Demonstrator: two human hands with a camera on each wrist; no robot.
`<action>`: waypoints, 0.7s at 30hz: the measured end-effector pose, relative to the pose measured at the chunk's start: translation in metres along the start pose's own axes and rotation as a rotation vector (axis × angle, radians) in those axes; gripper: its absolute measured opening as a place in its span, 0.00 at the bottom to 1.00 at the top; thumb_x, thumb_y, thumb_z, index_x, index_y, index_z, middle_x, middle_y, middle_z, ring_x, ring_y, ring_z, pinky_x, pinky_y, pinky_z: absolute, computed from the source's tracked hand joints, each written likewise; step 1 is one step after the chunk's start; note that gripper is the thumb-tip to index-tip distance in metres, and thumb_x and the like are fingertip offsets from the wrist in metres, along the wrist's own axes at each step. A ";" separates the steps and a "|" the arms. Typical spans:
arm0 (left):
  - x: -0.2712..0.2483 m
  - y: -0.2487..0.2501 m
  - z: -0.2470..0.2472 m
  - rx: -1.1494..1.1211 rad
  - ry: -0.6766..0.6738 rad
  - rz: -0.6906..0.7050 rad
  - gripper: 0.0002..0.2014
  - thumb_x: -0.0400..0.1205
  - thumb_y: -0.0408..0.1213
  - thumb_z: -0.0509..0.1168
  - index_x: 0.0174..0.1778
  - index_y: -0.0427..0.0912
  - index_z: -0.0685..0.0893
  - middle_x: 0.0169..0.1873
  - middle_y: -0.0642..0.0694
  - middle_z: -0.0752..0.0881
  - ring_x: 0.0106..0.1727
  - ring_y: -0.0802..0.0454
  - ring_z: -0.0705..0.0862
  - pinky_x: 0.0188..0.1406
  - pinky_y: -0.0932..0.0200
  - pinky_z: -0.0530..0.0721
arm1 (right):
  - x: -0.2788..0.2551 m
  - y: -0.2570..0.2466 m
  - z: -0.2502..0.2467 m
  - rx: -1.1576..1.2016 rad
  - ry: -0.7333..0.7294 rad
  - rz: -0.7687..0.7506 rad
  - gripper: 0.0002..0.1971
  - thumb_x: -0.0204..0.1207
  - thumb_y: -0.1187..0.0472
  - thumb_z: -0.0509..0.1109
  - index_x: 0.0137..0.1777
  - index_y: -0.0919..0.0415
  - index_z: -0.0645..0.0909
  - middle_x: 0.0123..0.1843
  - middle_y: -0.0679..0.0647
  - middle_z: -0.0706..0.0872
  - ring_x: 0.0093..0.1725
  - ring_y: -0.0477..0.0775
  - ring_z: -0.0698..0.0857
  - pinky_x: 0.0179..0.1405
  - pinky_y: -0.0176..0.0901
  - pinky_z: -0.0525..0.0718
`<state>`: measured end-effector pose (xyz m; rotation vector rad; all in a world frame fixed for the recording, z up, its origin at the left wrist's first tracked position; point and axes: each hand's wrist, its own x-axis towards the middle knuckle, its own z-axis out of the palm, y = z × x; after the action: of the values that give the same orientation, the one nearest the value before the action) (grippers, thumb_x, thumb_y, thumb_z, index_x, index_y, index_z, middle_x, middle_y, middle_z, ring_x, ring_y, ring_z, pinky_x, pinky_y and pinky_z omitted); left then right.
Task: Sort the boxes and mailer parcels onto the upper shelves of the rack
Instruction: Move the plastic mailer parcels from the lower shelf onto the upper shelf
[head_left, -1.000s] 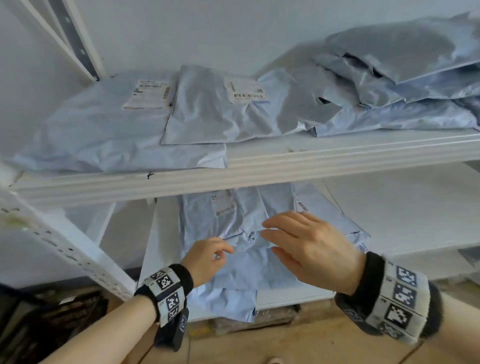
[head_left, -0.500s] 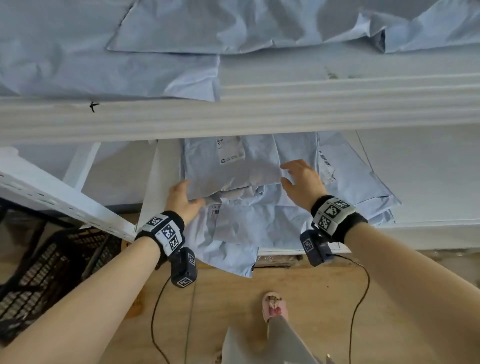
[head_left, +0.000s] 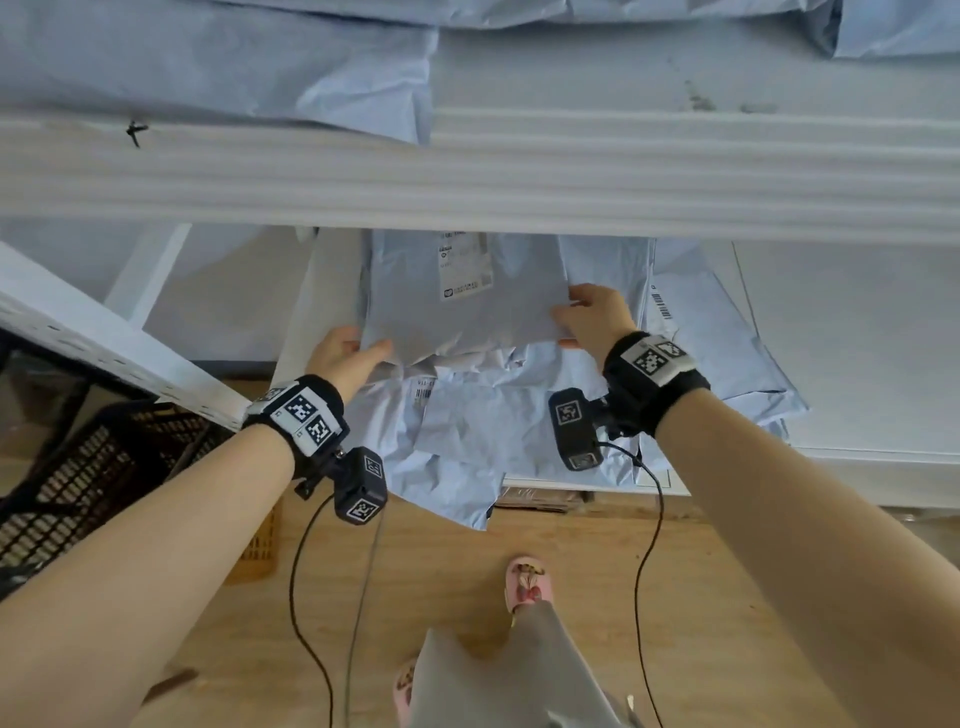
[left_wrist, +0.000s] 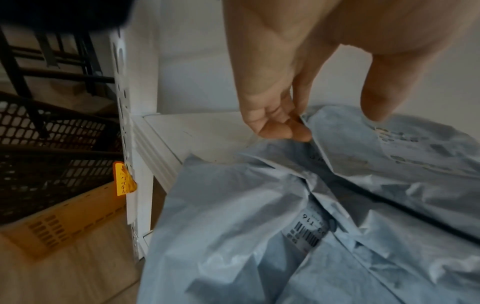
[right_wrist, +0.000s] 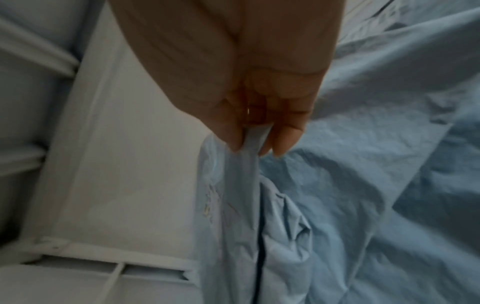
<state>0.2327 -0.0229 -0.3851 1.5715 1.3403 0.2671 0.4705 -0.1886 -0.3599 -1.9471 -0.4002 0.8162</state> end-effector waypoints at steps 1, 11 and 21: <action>0.000 -0.001 0.000 -0.035 0.002 -0.020 0.28 0.77 0.45 0.71 0.72 0.42 0.74 0.62 0.44 0.82 0.60 0.45 0.83 0.64 0.45 0.81 | -0.009 0.001 -0.005 0.065 -0.011 -0.004 0.11 0.78 0.72 0.65 0.57 0.62 0.82 0.48 0.57 0.85 0.45 0.56 0.88 0.38 0.40 0.90; -0.012 0.006 0.037 -0.210 -0.233 -0.150 0.33 0.80 0.45 0.70 0.78 0.39 0.67 0.65 0.40 0.80 0.63 0.41 0.82 0.62 0.49 0.81 | -0.099 0.058 -0.076 0.153 -0.138 0.136 0.11 0.79 0.75 0.65 0.60 0.77 0.78 0.56 0.70 0.85 0.55 0.68 0.85 0.57 0.57 0.86; 0.004 0.001 0.073 -0.054 -0.180 -0.042 0.14 0.71 0.43 0.78 0.50 0.46 0.87 0.46 0.48 0.90 0.50 0.46 0.88 0.54 0.51 0.85 | -0.103 0.098 -0.093 -0.122 -0.093 0.256 0.09 0.77 0.75 0.66 0.55 0.69 0.81 0.53 0.66 0.86 0.52 0.63 0.85 0.57 0.55 0.84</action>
<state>0.2859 -0.0584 -0.4200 1.4842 1.2153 0.1311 0.4546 -0.3570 -0.3765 -2.1072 -0.2638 1.0715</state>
